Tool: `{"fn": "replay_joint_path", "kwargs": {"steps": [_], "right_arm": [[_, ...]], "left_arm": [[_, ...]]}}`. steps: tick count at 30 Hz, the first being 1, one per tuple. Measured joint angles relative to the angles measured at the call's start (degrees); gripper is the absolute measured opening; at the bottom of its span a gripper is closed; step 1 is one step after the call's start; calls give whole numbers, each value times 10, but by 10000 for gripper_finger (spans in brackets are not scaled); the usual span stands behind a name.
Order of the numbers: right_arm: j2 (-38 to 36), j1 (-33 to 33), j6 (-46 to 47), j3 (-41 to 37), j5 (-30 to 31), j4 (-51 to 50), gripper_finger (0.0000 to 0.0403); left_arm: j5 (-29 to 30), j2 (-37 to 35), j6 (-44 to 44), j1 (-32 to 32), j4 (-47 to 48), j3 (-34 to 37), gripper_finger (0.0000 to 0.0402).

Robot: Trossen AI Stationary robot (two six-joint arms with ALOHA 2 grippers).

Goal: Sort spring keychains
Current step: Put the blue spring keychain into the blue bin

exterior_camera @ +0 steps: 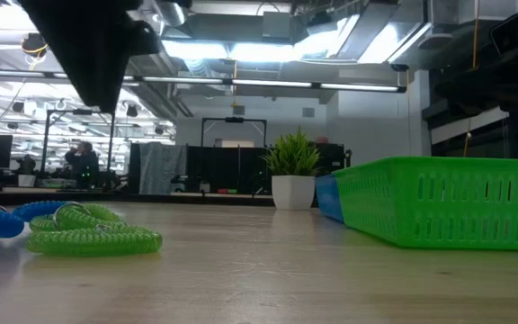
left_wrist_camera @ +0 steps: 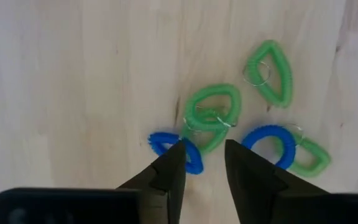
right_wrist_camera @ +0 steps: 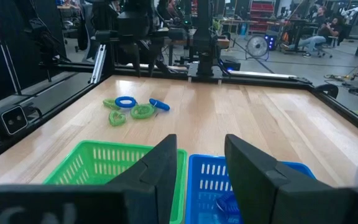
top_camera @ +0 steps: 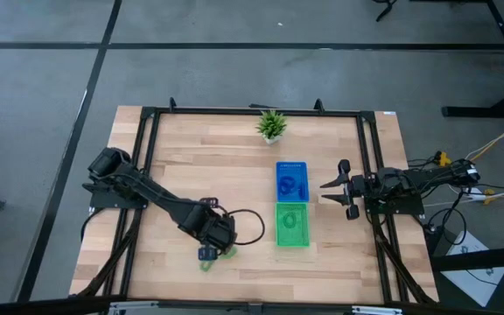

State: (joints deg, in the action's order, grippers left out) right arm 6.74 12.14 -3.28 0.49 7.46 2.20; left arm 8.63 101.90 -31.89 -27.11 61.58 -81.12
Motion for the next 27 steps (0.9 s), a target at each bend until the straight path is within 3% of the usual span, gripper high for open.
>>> {"fn": "replay_joint_path", "kwargs": {"steps": [6, 13, 21, 27], "right_arm": [[0, 0, 0, 0, 0, 0, 136], [0, 0, 0, 0, 0, 0, 136], [0, 0, 0, 0, 0, 0, 136], [0, 0, 0, 0, 0, 0, 136]], "left_arm": [[-14, 2, -70, 0, 29, 0, 151], [-7, 1, -86, -8, 16, 27, 193], [-11, 2, -139, -24, -18, 116, 193], [-9, 2, -136, -32, -118, 159, 186]]}}
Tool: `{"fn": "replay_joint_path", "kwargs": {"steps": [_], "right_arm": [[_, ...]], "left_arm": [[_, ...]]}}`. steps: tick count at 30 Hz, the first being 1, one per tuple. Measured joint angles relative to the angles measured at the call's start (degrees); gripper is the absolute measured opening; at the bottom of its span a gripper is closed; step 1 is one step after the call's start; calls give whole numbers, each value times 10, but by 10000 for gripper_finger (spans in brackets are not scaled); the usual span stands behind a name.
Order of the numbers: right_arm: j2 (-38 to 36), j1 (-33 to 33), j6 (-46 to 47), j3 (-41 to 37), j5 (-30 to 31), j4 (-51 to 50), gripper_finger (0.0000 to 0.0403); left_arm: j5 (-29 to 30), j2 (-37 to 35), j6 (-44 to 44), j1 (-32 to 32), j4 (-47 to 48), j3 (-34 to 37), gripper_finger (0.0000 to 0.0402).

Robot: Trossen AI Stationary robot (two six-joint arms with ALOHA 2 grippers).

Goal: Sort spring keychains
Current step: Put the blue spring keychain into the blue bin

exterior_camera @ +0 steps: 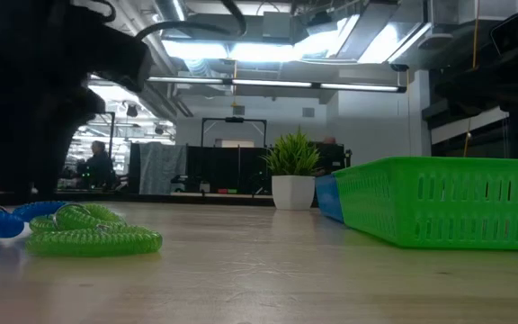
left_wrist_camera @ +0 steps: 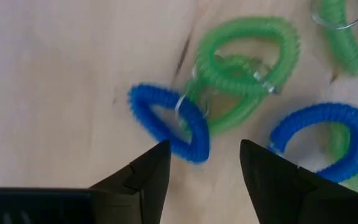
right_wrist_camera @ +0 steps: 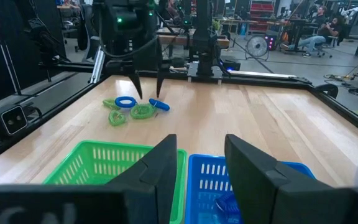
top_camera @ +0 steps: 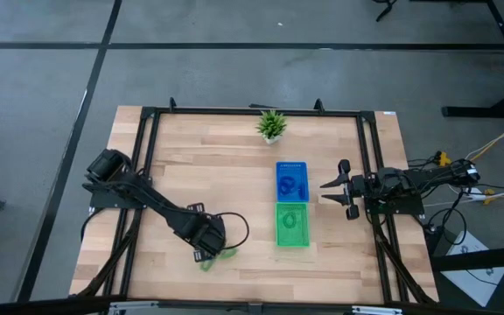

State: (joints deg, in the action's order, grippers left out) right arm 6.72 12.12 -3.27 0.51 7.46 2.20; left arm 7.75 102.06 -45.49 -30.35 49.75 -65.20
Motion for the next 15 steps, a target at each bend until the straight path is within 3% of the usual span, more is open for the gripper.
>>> {"fn": "replay_joint_path", "kwargs": {"steps": [15], "right_arm": [[0, 0, 0, 0, 0, 0, 136]], "left_arm": [[46, 0, 12, 0, -28, 21, 174]]}}
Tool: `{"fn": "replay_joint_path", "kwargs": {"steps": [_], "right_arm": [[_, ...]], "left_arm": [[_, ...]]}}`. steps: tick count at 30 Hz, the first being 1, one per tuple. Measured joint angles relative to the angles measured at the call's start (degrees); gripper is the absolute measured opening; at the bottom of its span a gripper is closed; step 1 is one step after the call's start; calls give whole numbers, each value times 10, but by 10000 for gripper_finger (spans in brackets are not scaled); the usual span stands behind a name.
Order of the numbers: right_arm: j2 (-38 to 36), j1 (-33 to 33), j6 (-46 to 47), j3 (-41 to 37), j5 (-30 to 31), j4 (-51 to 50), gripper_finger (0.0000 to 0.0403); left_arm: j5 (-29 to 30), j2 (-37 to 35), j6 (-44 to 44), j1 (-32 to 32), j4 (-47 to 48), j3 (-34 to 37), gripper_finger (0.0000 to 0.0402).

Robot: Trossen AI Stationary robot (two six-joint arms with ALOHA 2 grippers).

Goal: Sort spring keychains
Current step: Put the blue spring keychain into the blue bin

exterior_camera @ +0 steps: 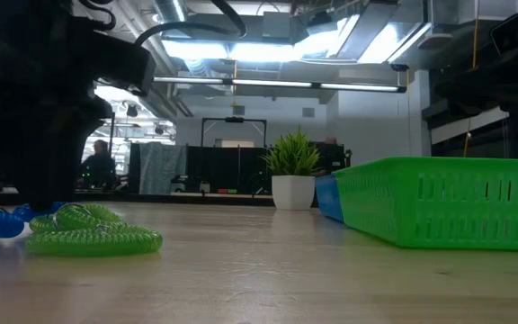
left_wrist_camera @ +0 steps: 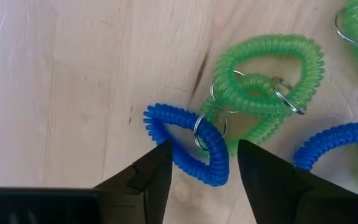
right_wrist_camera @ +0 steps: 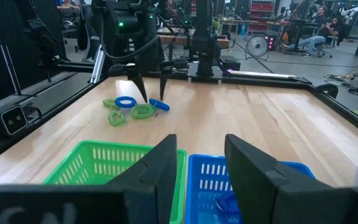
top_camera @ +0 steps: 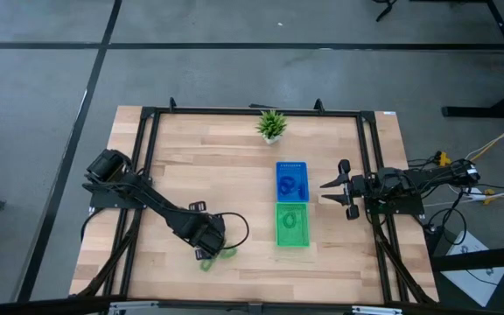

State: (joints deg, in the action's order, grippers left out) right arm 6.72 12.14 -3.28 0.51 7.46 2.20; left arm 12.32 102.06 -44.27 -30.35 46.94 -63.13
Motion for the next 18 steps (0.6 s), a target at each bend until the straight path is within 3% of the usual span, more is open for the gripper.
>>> {"fn": "replay_joint_path", "kwargs": {"steps": [18], "right_arm": [[0, 0, 0, 0, 0, 0, 136]], "left_arm": [[-8, 20, 0, 0, -1, 0, 92]]}}
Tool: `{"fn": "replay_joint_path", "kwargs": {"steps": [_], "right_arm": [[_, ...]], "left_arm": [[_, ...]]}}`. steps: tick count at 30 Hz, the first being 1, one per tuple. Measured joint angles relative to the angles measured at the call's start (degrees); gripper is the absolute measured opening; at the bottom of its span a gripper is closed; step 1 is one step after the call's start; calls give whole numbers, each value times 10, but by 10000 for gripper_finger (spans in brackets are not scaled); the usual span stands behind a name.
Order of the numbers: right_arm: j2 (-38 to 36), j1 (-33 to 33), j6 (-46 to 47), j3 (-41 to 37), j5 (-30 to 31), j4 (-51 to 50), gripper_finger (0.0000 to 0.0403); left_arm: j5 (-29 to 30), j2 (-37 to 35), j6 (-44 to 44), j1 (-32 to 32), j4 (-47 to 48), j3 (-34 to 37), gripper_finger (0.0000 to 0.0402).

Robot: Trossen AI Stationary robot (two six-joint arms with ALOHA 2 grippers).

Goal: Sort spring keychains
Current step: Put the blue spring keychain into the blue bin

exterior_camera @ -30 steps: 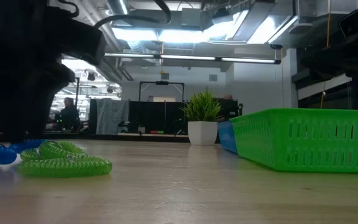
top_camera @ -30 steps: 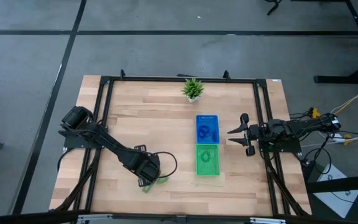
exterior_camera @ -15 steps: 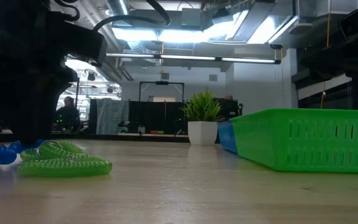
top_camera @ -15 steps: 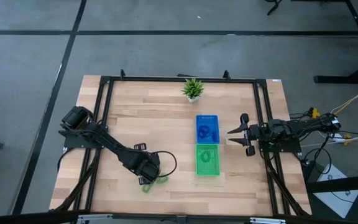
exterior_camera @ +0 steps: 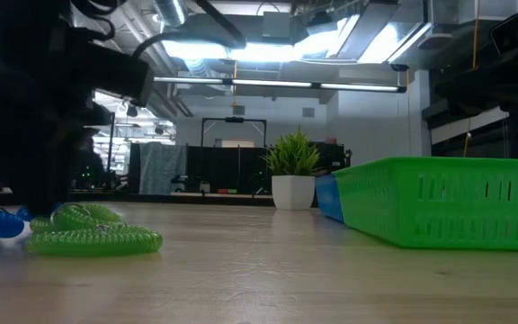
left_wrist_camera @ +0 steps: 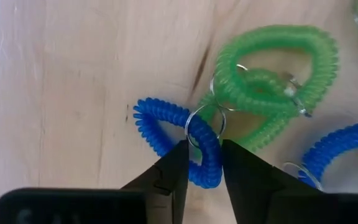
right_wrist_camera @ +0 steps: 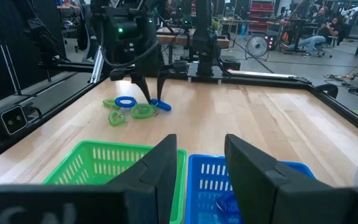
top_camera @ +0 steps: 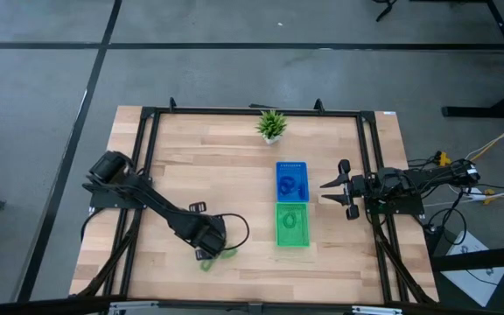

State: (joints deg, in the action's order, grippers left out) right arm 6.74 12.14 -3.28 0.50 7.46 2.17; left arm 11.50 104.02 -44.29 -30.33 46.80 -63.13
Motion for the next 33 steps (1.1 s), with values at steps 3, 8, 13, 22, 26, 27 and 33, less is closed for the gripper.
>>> {"fn": "replay_joint_path", "kwargs": {"steps": [3, 8, 13, 22, 26, 27, 33], "right_arm": [[0, 0, 0, 0, 0, 0, 136], [0, 0, 0, 0, 0, 0, 136], [0, 0, 0, 0, 0, 0, 136], [0, 0, 0, 0, 0, 0, 136], [0, 0, 0, 0, 0, 0, 136], [0, 0, 0, 0, 0, 0, 136], [0, 0, 0, 0, 0, 0, 136]], "left_arm": [[0, 9, 0, 1, 0, -1, 88], [9, 5, 0, 0, 0, 0, 86], [6, 1, 0, 0, -1, 0, 70], [-4, 0, 0, 0, -2, 0, 29], [-10, -1, 0, 0, 4, -6, 30], [-12, -1, 0, 0, 7, -11, 33], [-3, -1, 27, 0, 21, -45, 36]]}}
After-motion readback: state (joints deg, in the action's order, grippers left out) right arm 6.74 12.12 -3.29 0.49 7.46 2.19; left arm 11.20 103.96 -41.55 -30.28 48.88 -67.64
